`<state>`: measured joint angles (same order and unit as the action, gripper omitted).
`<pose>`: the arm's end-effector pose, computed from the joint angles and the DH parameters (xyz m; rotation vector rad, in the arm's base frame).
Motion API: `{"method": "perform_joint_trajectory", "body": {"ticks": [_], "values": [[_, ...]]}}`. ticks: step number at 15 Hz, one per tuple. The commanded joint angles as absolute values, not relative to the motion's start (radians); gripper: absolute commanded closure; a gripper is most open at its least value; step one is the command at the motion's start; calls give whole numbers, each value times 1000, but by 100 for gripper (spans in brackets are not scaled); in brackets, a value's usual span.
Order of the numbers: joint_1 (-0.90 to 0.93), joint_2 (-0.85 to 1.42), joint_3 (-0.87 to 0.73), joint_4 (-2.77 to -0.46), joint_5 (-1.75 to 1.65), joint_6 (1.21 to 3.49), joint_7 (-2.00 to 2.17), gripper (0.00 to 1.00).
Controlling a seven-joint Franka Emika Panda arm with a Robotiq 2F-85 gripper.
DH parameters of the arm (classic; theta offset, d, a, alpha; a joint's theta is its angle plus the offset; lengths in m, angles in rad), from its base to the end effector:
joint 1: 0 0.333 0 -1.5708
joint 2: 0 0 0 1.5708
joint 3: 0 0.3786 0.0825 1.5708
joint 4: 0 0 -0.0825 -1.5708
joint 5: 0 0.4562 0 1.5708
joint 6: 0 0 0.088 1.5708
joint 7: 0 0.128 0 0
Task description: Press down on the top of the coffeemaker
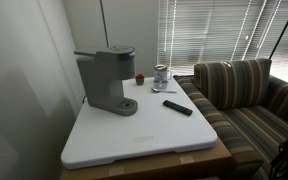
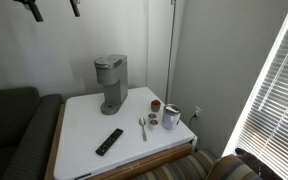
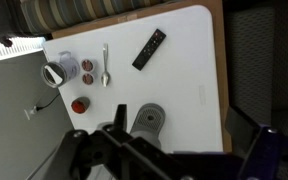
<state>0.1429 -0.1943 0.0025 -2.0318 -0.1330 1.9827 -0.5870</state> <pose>0.5709 0.0727 0.5665 2.7600 1.1294 0.1703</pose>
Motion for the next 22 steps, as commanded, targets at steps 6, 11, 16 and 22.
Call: {"method": "perform_joint_trajectory", "body": {"ticks": [6,11,16,22], "values": [[128,115,61,-1670,-50,2049,-434,0],[124,148,76,-1646,-61,2040,-383,0],[120,210,87,-1590,-31,2069,-421,0],[115,385,121,-1412,44,2065,-415,54]]}}
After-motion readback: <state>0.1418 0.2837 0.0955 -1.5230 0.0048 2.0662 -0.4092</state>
